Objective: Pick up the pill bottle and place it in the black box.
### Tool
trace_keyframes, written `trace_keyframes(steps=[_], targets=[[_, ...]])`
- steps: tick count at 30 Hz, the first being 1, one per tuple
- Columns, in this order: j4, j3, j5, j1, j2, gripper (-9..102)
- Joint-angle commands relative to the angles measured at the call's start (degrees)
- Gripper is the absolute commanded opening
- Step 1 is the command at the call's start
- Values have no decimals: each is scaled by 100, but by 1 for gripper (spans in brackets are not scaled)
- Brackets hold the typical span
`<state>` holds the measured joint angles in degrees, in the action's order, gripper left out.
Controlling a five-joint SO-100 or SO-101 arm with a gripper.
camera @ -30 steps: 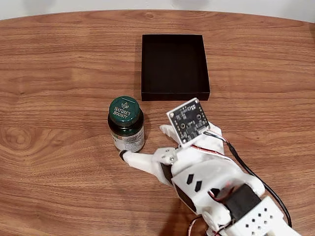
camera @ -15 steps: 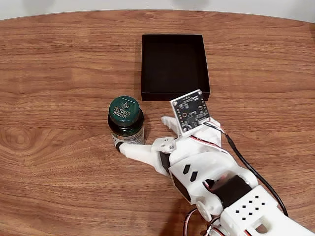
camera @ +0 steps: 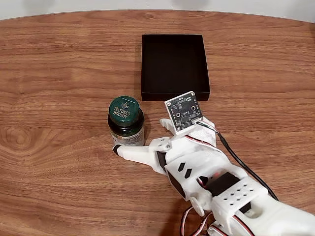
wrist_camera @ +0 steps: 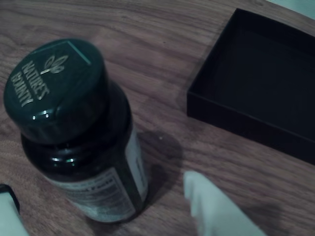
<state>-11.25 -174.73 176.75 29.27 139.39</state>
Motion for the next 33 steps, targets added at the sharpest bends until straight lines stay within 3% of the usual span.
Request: trace_keyframes(steps=[1, 17, 33], targets=[[-826, 316, 88, 79, -650, 41], [-2848, 1477, 105, 114, -3428, 39], [-3261, 2188, 53, 404, -4474, 30]])
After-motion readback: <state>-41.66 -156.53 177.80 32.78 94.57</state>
